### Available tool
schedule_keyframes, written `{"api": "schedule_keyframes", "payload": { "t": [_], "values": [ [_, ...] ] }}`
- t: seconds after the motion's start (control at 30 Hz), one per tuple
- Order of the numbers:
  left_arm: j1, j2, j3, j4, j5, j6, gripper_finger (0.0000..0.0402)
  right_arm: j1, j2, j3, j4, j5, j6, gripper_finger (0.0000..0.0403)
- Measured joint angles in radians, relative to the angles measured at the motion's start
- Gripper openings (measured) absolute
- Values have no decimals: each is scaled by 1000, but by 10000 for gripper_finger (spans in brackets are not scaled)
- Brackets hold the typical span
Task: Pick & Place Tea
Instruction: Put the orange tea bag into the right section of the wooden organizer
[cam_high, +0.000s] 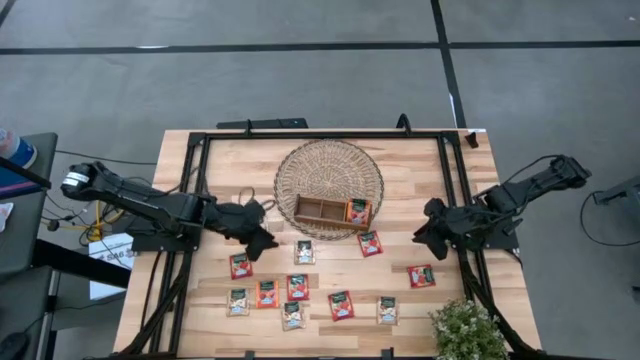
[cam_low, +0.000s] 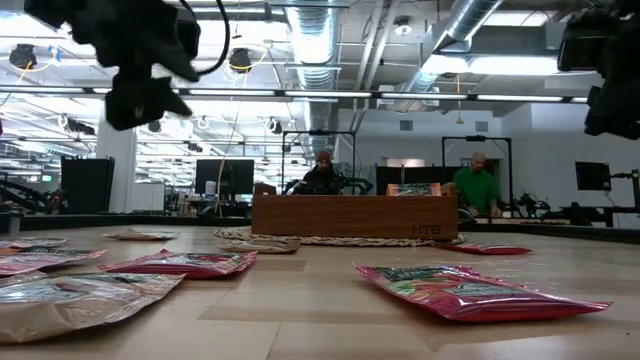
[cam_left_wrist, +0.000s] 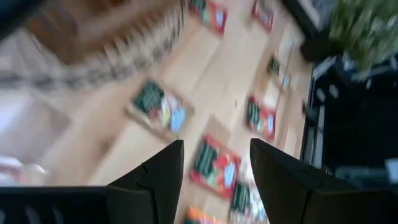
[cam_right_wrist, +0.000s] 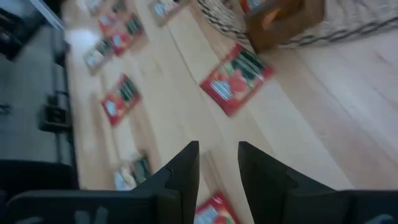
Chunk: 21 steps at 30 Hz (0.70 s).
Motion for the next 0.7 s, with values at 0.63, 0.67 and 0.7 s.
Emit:
{"api": "schedule_keyframes", "payload": {
  "t": [0.63, 0.67, 0.7],
  "values": [
    [-132, 533, 342, -438, 191, 151, 177, 7, -11, -19, 46, 2, 5, 102],
    [-133, 553, 350, -439, 199, 161, 177, 7, -11, -19, 47, 1, 5, 102],
    [-135, 573, 359, -441, 209, 163, 177, 8, -11, -19, 47, 1, 5, 102]
  ]
}}
